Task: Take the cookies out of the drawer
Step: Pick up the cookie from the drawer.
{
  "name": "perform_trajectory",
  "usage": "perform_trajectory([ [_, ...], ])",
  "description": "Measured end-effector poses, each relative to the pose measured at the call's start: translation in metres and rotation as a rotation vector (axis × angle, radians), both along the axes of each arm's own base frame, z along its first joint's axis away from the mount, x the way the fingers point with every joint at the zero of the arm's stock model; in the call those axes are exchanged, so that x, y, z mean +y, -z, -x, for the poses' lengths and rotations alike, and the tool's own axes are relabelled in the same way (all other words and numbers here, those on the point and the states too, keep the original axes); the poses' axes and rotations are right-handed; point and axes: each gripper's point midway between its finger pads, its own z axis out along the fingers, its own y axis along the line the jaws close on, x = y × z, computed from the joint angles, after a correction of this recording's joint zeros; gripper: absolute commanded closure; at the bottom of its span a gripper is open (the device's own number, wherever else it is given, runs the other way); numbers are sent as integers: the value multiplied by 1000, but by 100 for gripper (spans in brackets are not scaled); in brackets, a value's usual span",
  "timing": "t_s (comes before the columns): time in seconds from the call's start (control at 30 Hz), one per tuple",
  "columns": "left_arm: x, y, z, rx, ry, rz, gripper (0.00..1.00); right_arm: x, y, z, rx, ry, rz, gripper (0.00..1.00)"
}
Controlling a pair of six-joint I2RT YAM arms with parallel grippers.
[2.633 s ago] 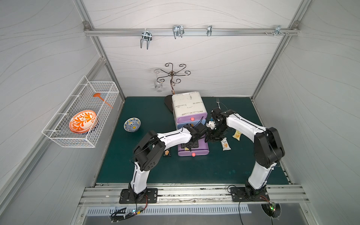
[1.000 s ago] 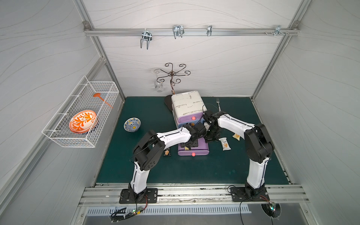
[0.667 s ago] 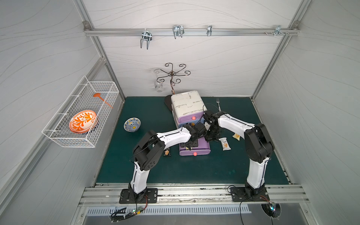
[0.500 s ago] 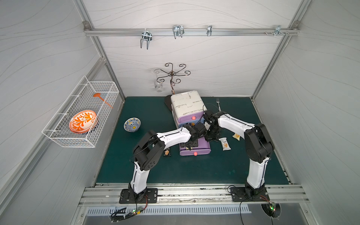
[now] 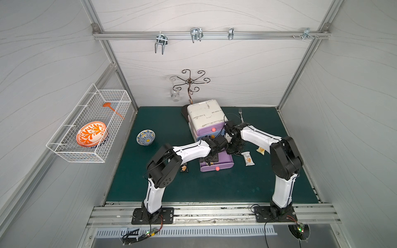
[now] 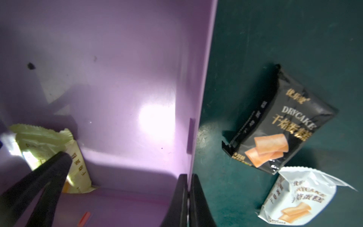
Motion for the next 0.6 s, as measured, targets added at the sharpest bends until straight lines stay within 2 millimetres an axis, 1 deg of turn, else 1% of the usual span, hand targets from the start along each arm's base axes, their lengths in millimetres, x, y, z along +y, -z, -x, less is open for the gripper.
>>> perform_trajectory([
  [0.3, -2, 0, -1, -3, 2, 8, 30, -1, -3, -8, -42, -22, 15, 96],
  [0.53, -3, -1, -2, -7, 6, 13, 30, 4, -19, -28, -118, -43, 11, 96],
  [0.6, -3, -1, -4, -11, 2, 18, 29, 6, -20, -30, -127, -50, 10, 96],
])
